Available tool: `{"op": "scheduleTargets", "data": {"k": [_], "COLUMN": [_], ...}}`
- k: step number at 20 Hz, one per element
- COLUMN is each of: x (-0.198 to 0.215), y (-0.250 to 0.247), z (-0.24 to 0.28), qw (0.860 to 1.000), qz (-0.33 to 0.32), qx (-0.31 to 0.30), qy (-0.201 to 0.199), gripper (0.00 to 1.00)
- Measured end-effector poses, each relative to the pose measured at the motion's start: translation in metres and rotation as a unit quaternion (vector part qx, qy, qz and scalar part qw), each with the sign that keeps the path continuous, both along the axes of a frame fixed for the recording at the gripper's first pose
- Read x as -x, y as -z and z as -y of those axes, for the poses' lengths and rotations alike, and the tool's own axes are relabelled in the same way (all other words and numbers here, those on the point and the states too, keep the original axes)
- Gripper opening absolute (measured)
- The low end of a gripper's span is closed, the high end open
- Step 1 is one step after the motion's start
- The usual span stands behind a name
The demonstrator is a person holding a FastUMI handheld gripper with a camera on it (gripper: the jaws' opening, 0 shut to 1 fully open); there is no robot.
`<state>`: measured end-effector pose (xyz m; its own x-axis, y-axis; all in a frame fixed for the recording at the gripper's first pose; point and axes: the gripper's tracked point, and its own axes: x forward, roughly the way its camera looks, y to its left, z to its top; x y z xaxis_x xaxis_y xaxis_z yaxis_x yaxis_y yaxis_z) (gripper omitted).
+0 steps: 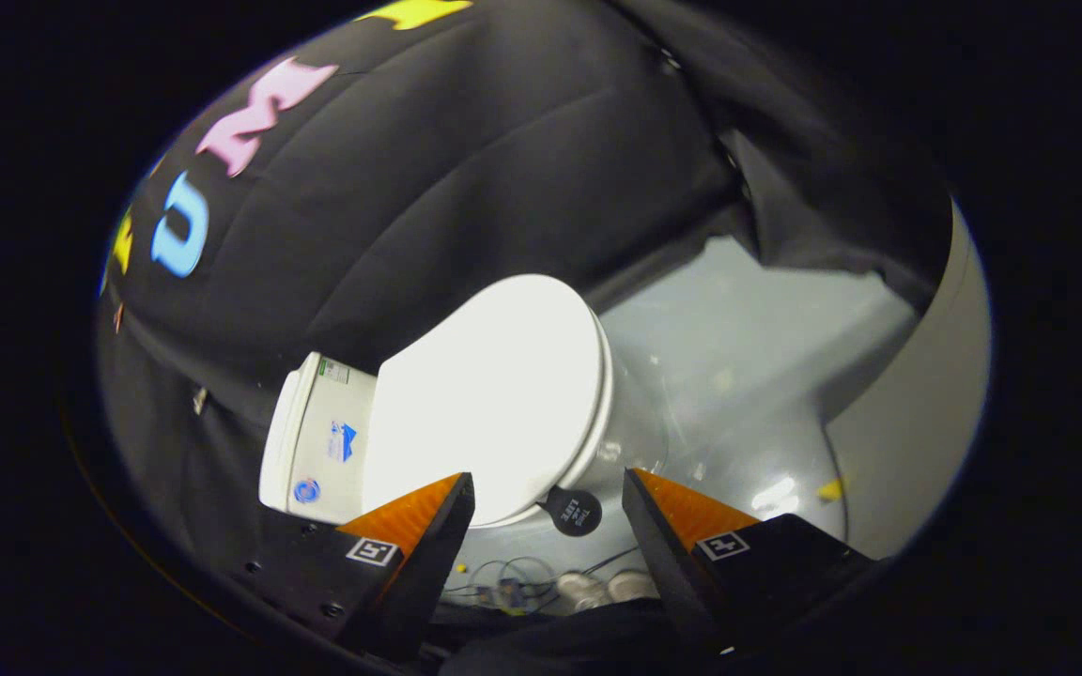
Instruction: Open the toilet lid.
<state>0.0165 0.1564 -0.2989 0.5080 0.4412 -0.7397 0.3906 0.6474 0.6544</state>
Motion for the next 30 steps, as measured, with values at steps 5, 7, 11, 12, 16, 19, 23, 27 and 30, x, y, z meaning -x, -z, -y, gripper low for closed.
{"op": "scheduleTargets", "data": {"k": [5, 7, 11, 12, 16, 19, 23, 27, 30], "x": [0.027, 0.027, 0.021, 0.022, 0.024, 0.026, 0.025, 0.027, 0.023], "y": [0.038, 0.047, 0.058, 0.058, 0.084, 0.072, 0.075, 0.062, 0.044], "z": [-0.027, -0.034, -0.042, -0.049, -0.046, -0.05, -0.047, -0.048, -0.048], "qw": [0.991, 0.989, 0.987, 0.985, 0.99, 0.985, 0.988, 0.989, 0.99], "qz": [-0.103, -0.111, -0.117, -0.118, -0.11, -0.112, -0.083, -0.065, -0.036], "qx": [-0.086, -0.097, -0.109, -0.118, -0.075, -0.115, -0.095, -0.088, -0.054], "qy": [-0.009, -0.01, -0.023, -0.033, -0.05, -0.059, -0.092, -0.101, -0.127], "gripper": [0.99, 0.99, 0.89, 0.89, 0.39, 0.23, 0.06, 0.06, 0.06]}}
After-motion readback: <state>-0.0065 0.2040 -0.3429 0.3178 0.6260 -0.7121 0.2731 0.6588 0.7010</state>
